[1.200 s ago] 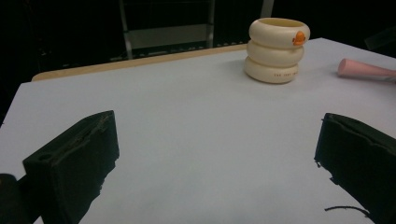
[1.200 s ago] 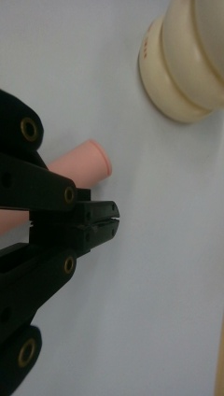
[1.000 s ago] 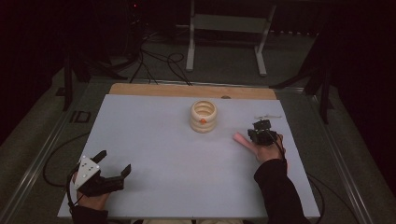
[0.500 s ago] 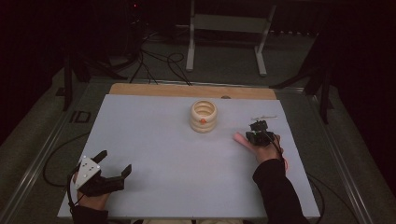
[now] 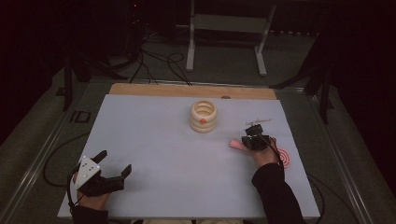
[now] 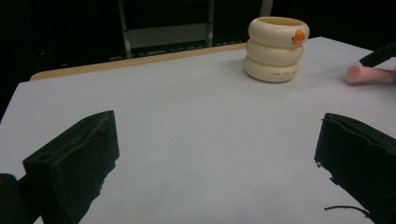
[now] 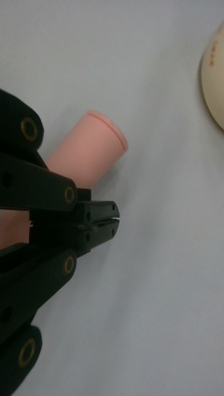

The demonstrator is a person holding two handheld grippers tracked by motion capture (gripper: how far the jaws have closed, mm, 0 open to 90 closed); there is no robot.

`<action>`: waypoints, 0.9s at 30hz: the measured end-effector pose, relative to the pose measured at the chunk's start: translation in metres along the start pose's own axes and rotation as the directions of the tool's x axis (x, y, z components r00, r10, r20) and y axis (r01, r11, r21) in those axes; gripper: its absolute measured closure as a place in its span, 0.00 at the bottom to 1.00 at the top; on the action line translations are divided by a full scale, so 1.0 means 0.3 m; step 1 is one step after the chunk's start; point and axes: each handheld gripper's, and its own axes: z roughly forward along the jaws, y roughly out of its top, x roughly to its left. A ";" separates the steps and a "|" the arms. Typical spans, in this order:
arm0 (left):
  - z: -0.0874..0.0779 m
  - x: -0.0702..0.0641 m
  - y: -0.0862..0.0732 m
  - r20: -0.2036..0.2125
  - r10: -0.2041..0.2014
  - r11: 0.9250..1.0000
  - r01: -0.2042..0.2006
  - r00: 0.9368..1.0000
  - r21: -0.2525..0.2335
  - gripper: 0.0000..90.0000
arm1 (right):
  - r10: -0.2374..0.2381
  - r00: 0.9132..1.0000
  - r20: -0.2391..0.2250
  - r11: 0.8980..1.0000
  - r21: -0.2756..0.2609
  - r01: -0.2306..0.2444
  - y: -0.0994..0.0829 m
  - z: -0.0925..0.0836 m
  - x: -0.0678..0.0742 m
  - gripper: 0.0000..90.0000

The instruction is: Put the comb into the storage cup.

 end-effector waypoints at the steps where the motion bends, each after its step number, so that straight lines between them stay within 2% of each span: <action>1: 0.000 0.000 0.000 0.000 -0.001 1.000 0.001 1.000 -0.001 0.00 | -0.007 1.000 -0.004 1.000 0.002 0.007 -0.005 -0.003 0.003 1.00; 12: -0.001 -0.002 0.000 -0.001 0.000 1.000 0.000 1.000 0.000 0.01 | -0.064 0.997 -0.034 0.998 0.020 0.064 -0.074 -0.043 0.040 1.00; 15: -0.001 -0.003 0.000 -0.001 0.000 1.000 0.000 1.000 0.000 0.01 | -0.080 0.996 -0.045 0.997 0.010 0.081 -0.091 -0.066 0.044 1.00; 21: 0.000 -0.005 0.000 -0.001 0.003 1.000 -0.003 1.000 0.000 0.01 | -0.077 0.995 -0.059 0.997 0.009 0.077 -0.137 -0.091 0.042 1.00; 22: 0.001 -0.005 0.000 -0.001 0.001 1.000 -0.001 1.000 0.001 0.01 | -0.065 0.996 -0.069 0.998 0.005 0.065 -0.166 -0.108 0.035 1.00; 27: 0.002 -0.007 0.000 0.001 0.005 1.000 -0.005 1.000 0.003 0.01 | -0.068 0.995 -0.067 0.998 -0.003 0.068 -0.208 -0.133 0.020 0.99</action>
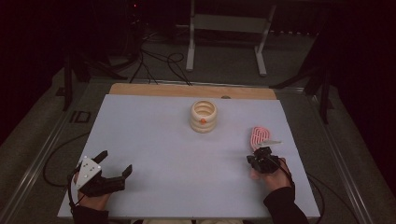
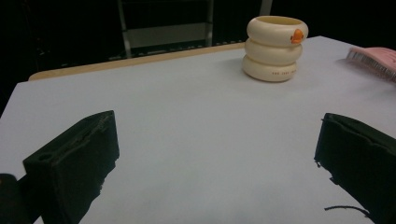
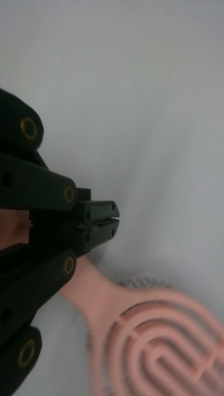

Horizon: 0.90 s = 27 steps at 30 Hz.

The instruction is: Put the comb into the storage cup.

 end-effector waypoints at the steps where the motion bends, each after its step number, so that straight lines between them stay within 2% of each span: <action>1: 0.000 0.000 0.000 0.000 0.000 1.000 0.000 1.000 0.000 0.01 | 0.005 1.000 -0.001 1.000 -0.003 -0.005 -0.007 -0.005 -0.003 0.99; 9: 0.001 -0.001 -0.001 0.000 -0.001 1.000 0.001 1.000 0.001 0.01 | 0.033 0.999 -0.012 0.999 -0.031 -0.034 -0.044 -0.036 -0.026 0.99; 11: 0.001 -0.002 0.000 0.001 0.002 1.000 -0.002 1.000 0.003 0.01 | 0.056 0.998 -0.009 0.997 -0.045 -0.056 -0.062 -0.056 -0.045 0.99; 16: 0.001 -0.003 0.000 0.002 0.003 1.000 -0.003 1.000 0.004 0.01 | 0.063 0.998 -0.001 0.997 -0.050 -0.063 -0.072 -0.067 -0.054 0.99; 23: -0.001 -0.003 0.000 0.002 0.002 1.000 -0.002 1.000 0.001 0.01 | 0.076 0.995 0.058 0.996 -0.059 -0.072 -0.089 -0.082 -0.082 0.96; 27: 0.001 -0.005 0.000 0.003 0.006 1.000 -0.006 1.000 0.005 0.01 | 0.083 0.994 0.065 0.995 -0.058 -0.080 -0.093 -0.083 -0.093 0.96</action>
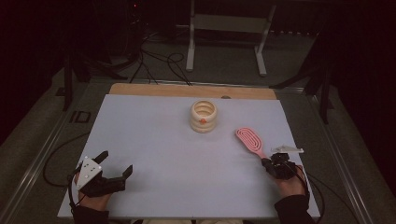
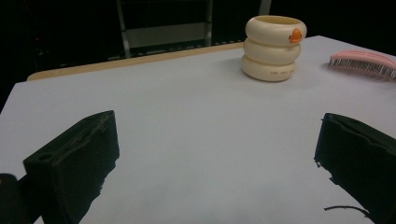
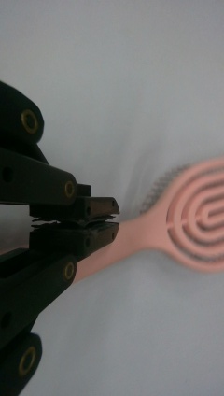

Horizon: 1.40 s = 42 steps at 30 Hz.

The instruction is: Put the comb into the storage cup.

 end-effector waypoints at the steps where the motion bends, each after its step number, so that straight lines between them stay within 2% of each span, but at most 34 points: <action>1: 0.001 -0.001 0.000 0.001 0.000 1.000 0.000 1.000 -0.001 0.01 | 0.009 1.000 0.010 1.000 0.001 -0.009 -0.006 0.003 -0.011 0.96; 5: 0.003 -0.003 -0.001 0.001 -0.001 1.000 0.001 1.000 0.000 0.01 | 0.011 1.000 -0.003 1.000 -0.011 -0.011 -0.011 0.002 -0.015 0.97; 8: 0.003 -0.003 0.000 -0.001 0.000 1.000 0.000 1.000 0.001 0.01 | -0.015 0.999 -0.029 0.998 -0.064 0.013 -0.007 -0.014 -0.006 0.96; 10: 0.003 -0.003 0.000 -0.002 0.000 1.000 0.000 1.000 0.001 0.01 | -0.037 0.998 -0.058 0.992 -0.121 0.029 -0.003 -0.033 0.004 0.96; 13: 0.002 -0.001 0.000 -0.002 0.000 1.000 0.000 1.000 0.001 0.01 | -0.043 0.997 -0.065 0.990 -0.139 0.034 -0.002 -0.039 0.007 0.96; 15: -0.001 0.003 0.001 -0.006 0.001 1.000 -0.001 1.000 0.003 0.01 | -0.073 0.994 -0.084 0.973 -0.223 0.053 0.000 -0.070 0.025 0.93; 16: -0.001 0.004 0.001 -0.008 -0.001 1.000 0.001 1.000 -0.001 0.01 | -0.081 0.993 -0.089 0.969 -0.242 0.057 -0.001 -0.078 0.030 0.91; 17: -0.001 0.004 0.001 -0.008 -0.001 1.000 0.001 1.000 -0.001 0.01 | -0.081 0.993 -0.089 0.969 -0.242 0.057 -0.001 -0.078 0.030 0.91; 18: -0.001 0.004 0.001 -0.008 -0.001 1.000 0.001 1.000 -0.001 0.01 | -0.087 0.991 -0.098 0.962 -0.265 0.058 -0.002 -0.086 0.036 0.91; 19: -0.001 0.004 0.001 -0.008 -0.001 1.000 0.001 1.000 -0.001 0.01 | -0.087 0.991 -0.098 0.962 -0.265 0.058 -0.002 -0.086 0.036 0.89; 20: -0.007 0.010 0.002 -0.012 -0.006 1.000 0.006 1.000 -0.006 0.01 | -0.143 0.982 -0.121 0.933 -0.347 0.093 -0.014 -0.109 0.057 0.81; 21: -0.007 0.010 0.002 -0.013 -0.006 1.000 0.006 1.000 -0.006 0.01 | -0.152 0.981 -0.124 0.924 -0.370 0.096 -0.021 -0.114 0.065 0.78; 22: -0.007 0.010 0.002 -0.013 -0.006 1.000 0.006 1.000 -0.006 0.01 | -0.152 0.981 -0.124 0.924 -0.370 0.096 -0.021 -0.114 0.065 0.78; 23: -0.008 0.010 0.003 -0.013 -0.006 1.000 0.006 1.000 -0.008 0.01 | -0.160 0.978 -0.137 0.917 -0.387 0.096 -0.028 -0.118 0.071 0.74; 24: -0.008 0.010 0.004 -0.012 -0.005 1.000 0.005 1.000 -0.009 0.01 | -0.164 0.976 -0.142 0.906 -0.413 0.092 -0.040 -0.123 0.078 0.69; 26: -0.008 0.009 0.004 -0.012 -0.003 1.000 0.003 1.000 -0.008 0.01 | -0.172 0.974 -0.146 0.895 -0.435 0.093 -0.050 -0.127 0.083 0.64; 27: -0.008 0.008 0.005 -0.011 0.000 1.000 0.000 1.000 -0.008 0.01 | -0.172 0.974 -0.146 0.895 -0.435 0.093 -0.050 -0.127 0.083 0.64; 29: -0.009 0.008 0.006 -0.010 0.002 1.000 -0.002 1.000 -0.008 0.01 | -0.174 0.975 -0.139 0.880 -0.465 0.091 -0.058 -0.139 0.085 0.51; 30: -0.009 0.008 0.006 -0.010 0.002 1.000 -0.002 1.000 -0.008 0.01 | -0.174 0.975 -0.139 0.880 -0.465 0.091 -0.058 -0.139 0.085 0.51; 31: -0.010 0.008 0.006 -0.010 0.000 1.000 0.000 1.000 -0.009 0.01 | -0.175 0.976 -0.133 0.874 -0.476 0.092 -0.060 -0.142 0.086 0.46; 32: -0.012 0.008 0.006 -0.010 0.001 1.000 -0.001 1.000 -0.008 0.01 | -0.167 0.977 -0.132 0.866 -0.494 0.081 -0.063 -0.146 0.086 0.38; 33: -0.012 0.008 0.006 -0.010 0.001 1.000 -0.001 1.000 -0.008 0.01 | -0.167 0.977 -0.132 0.866 -0.494 0.081 -0.063 -0.146 0.086 0.38; 34: -0.012 0.008 0.006 -0.010 0.001 1.000 -0.001 1.000 -0.008 0.01 | -0.157 0.979 -0.129 0.861 -0.503 0.072 -0.064 -0.147 0.087 0.38; 35: -0.014 0.007 0.006 -0.009 0.000 1.000 0.000 1.000 -0.011 0.01 | -0.157 0.979 -0.129 0.861 -0.503 0.072 -0.064 -0.147 0.087 0.33; 36: -0.014 0.007 0.006 -0.008 0.000 1.000 0.000 1.000 -0.011 0.01 | -0.128 0.981 -0.143 0.855 -0.518 0.036 -0.067 -0.147 0.088 0.20; 37: -0.013 0.007 0.007 -0.008 0.001 1.000 -0.001 1.000 -0.010 0.01 | -0.128 0.981 -0.144 0.856 -0.516 0.036 -0.068 -0.145 0.090 0.17; 42: -0.010 0.006 0.005 -0.003 0.006 1.000 -0.006 1.000 -0.007 0.01 | -0.143 0.979 -0.146 0.854 -0.519 0.048 -0.071 -0.142 0.090 0.11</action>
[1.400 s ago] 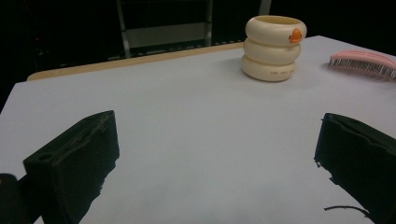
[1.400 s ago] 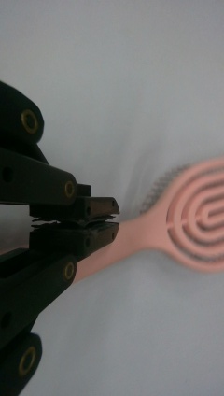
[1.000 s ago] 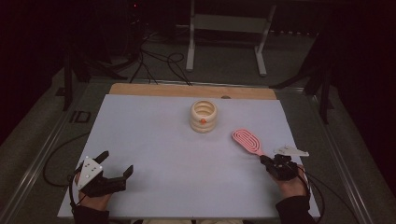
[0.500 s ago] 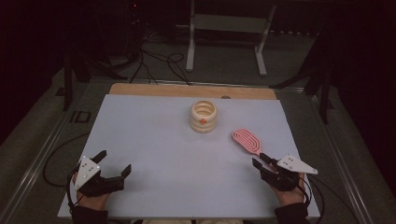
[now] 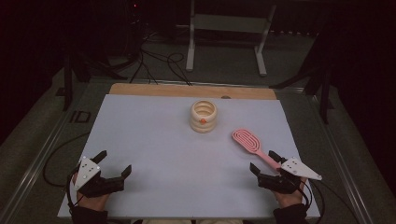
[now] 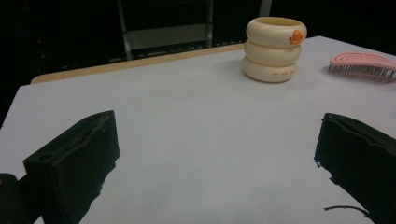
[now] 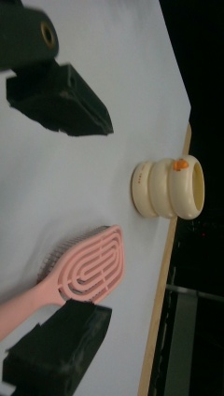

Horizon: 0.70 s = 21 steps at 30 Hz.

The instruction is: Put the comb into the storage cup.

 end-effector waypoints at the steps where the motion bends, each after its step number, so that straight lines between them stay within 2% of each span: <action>1: 0.002 0.000 -0.001 0.002 -0.001 1.000 0.001 1.000 -0.001 0.01 | 0.002 1.000 0.007 1.000 -0.004 -0.002 -0.001 -0.002 0.000 0.10; 6: 0.003 0.002 -0.003 0.003 -0.009 1.000 0.009 1.000 -0.003 0.01 | -0.005 0.999 0.036 1.000 -0.026 0.006 -0.012 -0.010 0.001 0.09; 10: 0.004 0.000 -0.003 0.002 -0.006 1.000 0.006 1.000 -0.003 0.01 | -0.001 0.999 0.036 0.999 -0.037 0.003 -0.011 -0.012 0.000 0.09; 14: 0.008 -0.005 -0.004 0.004 -0.002 1.000 0.002 1.000 -0.002 0.01 | -0.013 0.999 0.035 1.000 -0.008 0.014 -0.010 -0.006 -0.001 0.08; 21: 0.009 -0.006 -0.005 0.003 -0.003 1.000 0.003 1.000 -0.001 0.01 | -0.008 0.999 0.035 1.000 0.005 0.008 0.001 -0.005 0.003 0.08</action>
